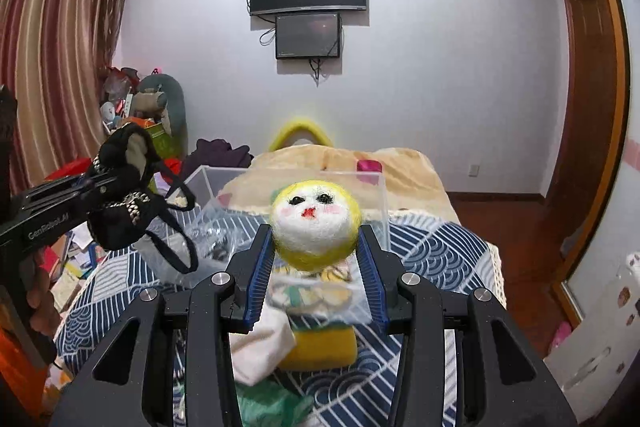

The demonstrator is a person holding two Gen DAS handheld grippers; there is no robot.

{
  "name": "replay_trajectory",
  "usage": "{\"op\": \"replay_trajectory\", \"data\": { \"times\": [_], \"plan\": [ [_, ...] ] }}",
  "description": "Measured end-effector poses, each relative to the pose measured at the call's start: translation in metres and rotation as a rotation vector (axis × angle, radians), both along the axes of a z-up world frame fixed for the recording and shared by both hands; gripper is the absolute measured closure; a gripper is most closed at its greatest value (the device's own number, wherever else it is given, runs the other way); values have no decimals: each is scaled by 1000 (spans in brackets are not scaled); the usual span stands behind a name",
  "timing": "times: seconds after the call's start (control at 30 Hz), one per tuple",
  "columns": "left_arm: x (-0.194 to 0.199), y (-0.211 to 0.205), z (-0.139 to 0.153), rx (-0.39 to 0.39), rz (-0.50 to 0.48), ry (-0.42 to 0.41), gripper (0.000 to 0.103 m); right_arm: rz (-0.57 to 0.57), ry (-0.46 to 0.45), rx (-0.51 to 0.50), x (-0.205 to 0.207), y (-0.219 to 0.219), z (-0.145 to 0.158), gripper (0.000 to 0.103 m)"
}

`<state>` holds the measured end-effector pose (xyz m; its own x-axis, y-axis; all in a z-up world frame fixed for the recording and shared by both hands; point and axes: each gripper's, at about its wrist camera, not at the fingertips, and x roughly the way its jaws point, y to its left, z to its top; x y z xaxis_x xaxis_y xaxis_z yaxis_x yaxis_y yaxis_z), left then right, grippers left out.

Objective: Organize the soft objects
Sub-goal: 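Grasp the yellow plush doll with the right tool while the left grasps the black cap, then release the doll and black cap into the clear box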

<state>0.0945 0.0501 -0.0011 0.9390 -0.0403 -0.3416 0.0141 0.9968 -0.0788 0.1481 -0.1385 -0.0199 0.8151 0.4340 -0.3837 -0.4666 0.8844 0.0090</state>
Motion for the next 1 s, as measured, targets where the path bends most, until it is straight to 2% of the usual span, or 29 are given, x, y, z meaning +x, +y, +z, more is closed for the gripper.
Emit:
{"op": "replay_trajectory", "data": {
  "times": [0.27, 0.43, 0.53, 0.67, 0.77, 0.83, 0.9, 1.0],
  "plan": [
    [35, -1, -5, -21, 60, 31, 86, 21, 30, -26, 28, 27, -6, 64],
    [63, -9, -21, -14, 56, 107, 85, 27, 110, -67, 53, 42, -23, 64],
    [76, -11, -32, -28, 21, 163, 85, 43, 168, -96, 60, 46, -33, 64],
    [85, -15, -44, -13, 17, 209, 84, 50, 193, -125, 60, 48, -39, 64],
    [86, -17, -48, -8, 16, 221, 74, 42, 185, -146, 57, 50, -39, 64],
    [85, -19, -47, -4, 19, 221, 54, 35, 180, -159, 60, 52, -38, 63],
    [80, -21, -45, 2, 26, 204, 43, 30, 178, -163, 58, 52, -37, 61],
    [72, -23, -37, 20, 26, 174, 31, 24, 172, -152, 58, 48, -36, 51]
  ]
}}
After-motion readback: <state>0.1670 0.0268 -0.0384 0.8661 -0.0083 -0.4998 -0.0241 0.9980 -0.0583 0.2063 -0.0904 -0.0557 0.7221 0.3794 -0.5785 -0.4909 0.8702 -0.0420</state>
